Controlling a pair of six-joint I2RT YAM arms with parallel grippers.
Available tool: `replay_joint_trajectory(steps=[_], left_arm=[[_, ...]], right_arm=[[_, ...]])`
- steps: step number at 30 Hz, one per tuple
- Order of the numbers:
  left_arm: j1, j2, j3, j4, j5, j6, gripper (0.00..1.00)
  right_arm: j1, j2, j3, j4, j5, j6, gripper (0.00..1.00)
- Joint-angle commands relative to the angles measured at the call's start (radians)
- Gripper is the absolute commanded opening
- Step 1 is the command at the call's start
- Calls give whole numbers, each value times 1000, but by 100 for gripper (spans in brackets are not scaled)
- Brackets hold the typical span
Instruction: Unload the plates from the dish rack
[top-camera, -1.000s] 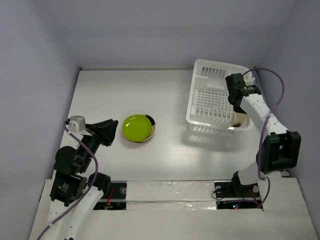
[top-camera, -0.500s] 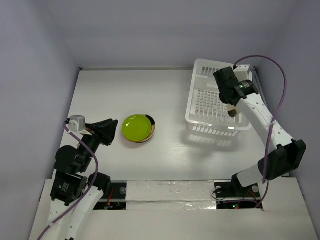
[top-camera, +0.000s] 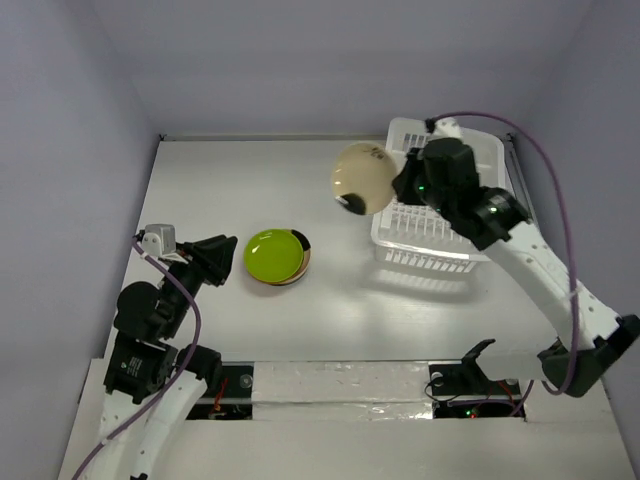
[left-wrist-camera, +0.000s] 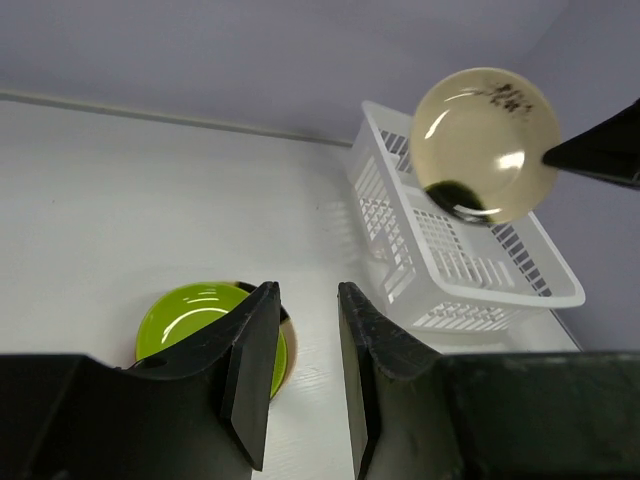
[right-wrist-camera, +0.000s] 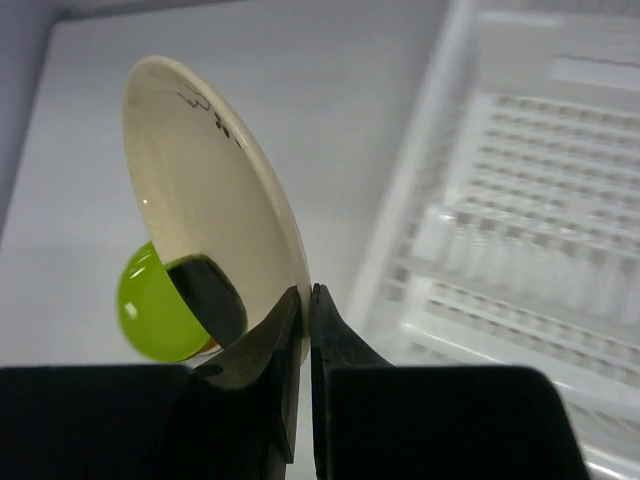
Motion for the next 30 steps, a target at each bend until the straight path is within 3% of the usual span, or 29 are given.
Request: replay_joint_trajectory(steps=[1, 7, 18, 22, 24, 28, 30], left_arm=[[19, 33, -1, 35, -20, 3, 27], [39, 78, -4, 36, -10, 1, 27], [129, 136, -7, 45, 22, 3, 27], [129, 148, -5, 45, 26, 3, 27], [129, 153, -5, 45, 28, 3, 27], [138, 153, -4, 48, 40, 7, 27], [138, 153, -4, 48, 43, 7, 29]], right_arm=[[81, 108, -87, 319, -254, 52, 0], [147, 332, -104, 510, -398, 92, 0], [196, 614, -81, 624, -507, 159, 0], [228, 654, -85, 619, -521, 155, 5], [228, 648, -104, 612, -507, 147, 12], [238, 599, -137, 590, -432, 118, 65], [238, 547, -150, 584, -404, 106, 76]])
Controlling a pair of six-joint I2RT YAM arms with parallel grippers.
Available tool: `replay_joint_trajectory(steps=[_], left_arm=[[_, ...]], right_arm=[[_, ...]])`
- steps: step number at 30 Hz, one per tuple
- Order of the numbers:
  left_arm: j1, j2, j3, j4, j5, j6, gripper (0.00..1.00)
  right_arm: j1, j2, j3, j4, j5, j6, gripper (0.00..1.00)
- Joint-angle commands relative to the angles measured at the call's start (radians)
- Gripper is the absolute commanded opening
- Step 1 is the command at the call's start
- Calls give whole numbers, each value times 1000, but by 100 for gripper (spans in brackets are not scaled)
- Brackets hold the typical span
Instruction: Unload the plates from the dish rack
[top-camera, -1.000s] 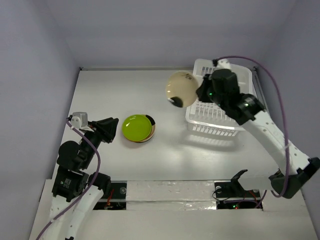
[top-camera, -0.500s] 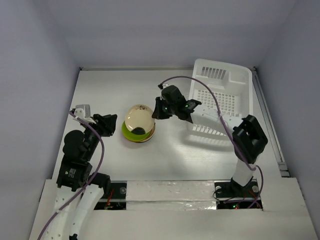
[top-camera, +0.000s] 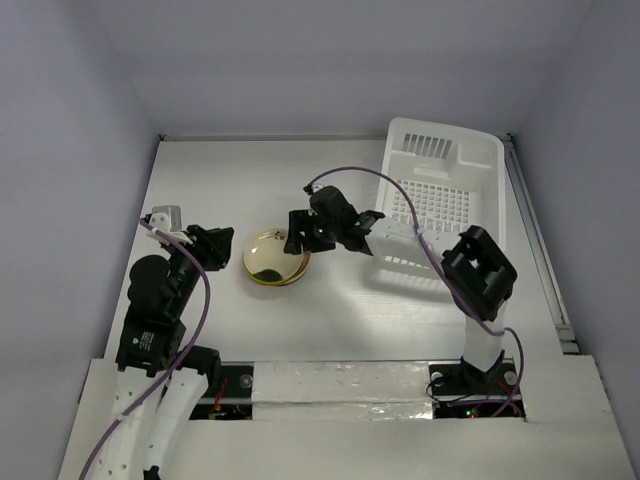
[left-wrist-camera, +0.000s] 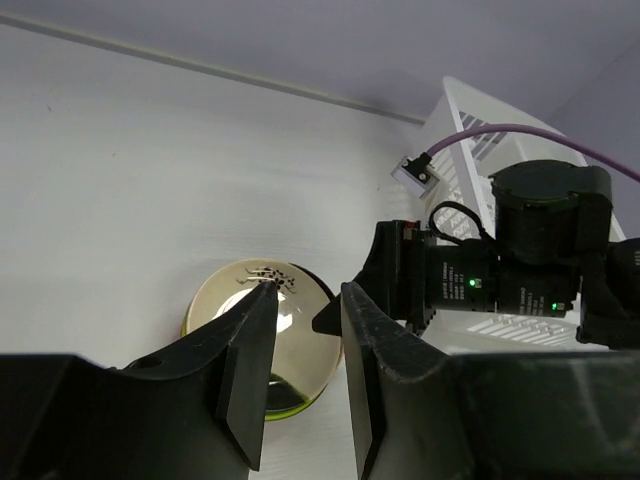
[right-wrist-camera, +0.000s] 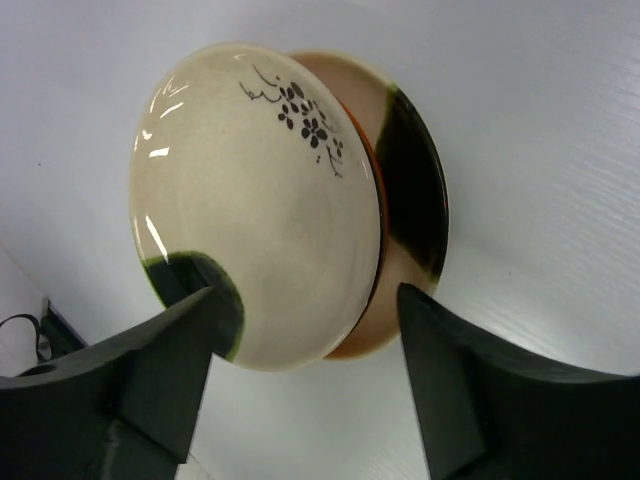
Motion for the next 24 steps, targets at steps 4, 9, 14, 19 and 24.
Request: replay_joint_trajectory(steps=[4, 9, 14, 19, 24], left_arm=[[7, 12, 0, 48, 26, 9, 34], [7, -4, 3, 55, 37, 12, 49], [7, -30, 11, 69, 48, 21, 65], [7, -51, 67, 92, 46, 10, 73], [7, -45, 159, 120, 38, 7, 75]], right_arm=[[11, -220, -72, 35, 145, -44, 82], [30, -437, -167, 49, 280, -74, 67], [53, -887, -337, 123, 472, -131, 0], [53, -1390, -555, 205, 714, -194, 10], [53, -1685, -615, 212, 849, -256, 75]])
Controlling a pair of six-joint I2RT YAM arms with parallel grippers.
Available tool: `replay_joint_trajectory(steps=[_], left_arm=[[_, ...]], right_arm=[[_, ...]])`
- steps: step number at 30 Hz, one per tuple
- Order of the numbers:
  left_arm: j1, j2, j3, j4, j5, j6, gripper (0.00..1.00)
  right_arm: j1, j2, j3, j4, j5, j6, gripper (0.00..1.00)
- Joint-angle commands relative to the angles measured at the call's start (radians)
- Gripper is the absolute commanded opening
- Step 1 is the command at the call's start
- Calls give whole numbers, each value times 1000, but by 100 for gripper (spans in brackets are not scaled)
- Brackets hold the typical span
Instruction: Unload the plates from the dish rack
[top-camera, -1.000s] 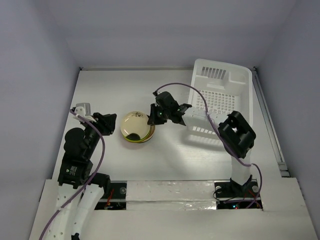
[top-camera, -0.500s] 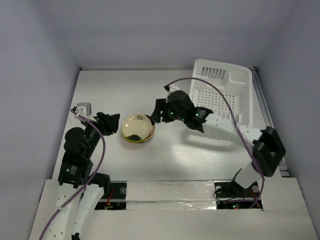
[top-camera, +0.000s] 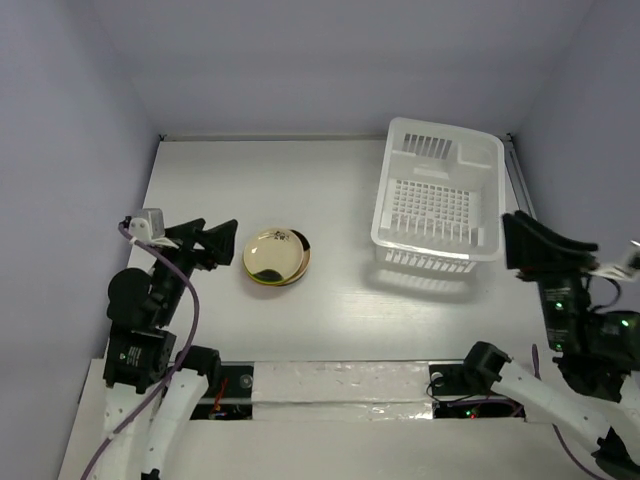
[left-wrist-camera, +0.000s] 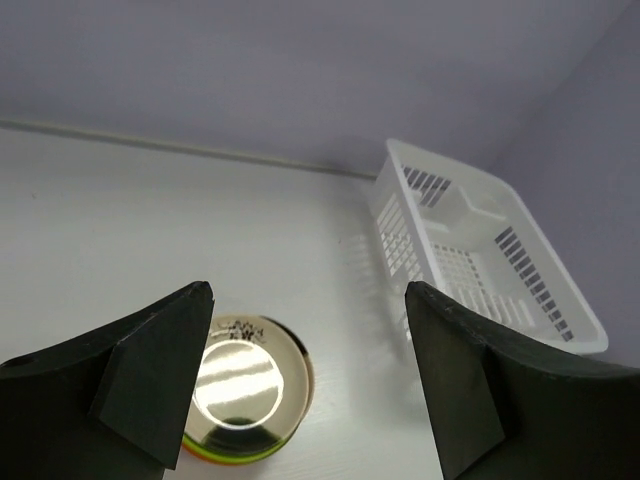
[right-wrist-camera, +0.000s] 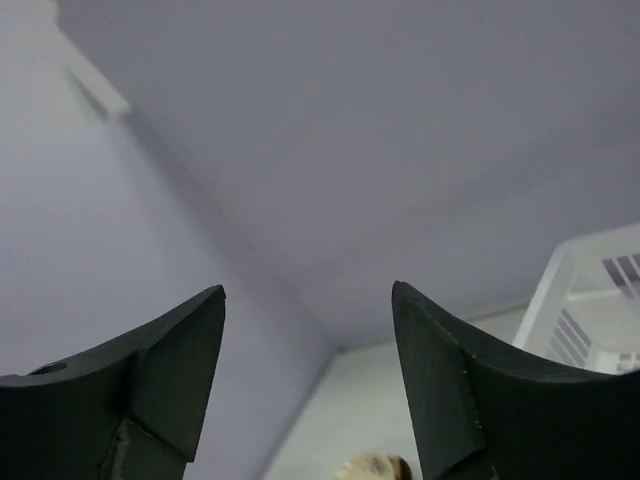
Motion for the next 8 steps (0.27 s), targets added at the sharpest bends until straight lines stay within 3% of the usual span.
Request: replay_joint_trajectory(steps=[1, 6, 8], left_arm=[[7, -4, 84, 107, -5, 5, 76], [7, 1, 36, 133, -5, -2, 76], [7, 14, 29, 132, -4, -12, 80]], right_arm=[[1, -31, -58, -14, 195, -37, 88], [1, 46, -61, -130, 268, 33, 90], [1, 81, -56, -130, 259, 35, 90]])
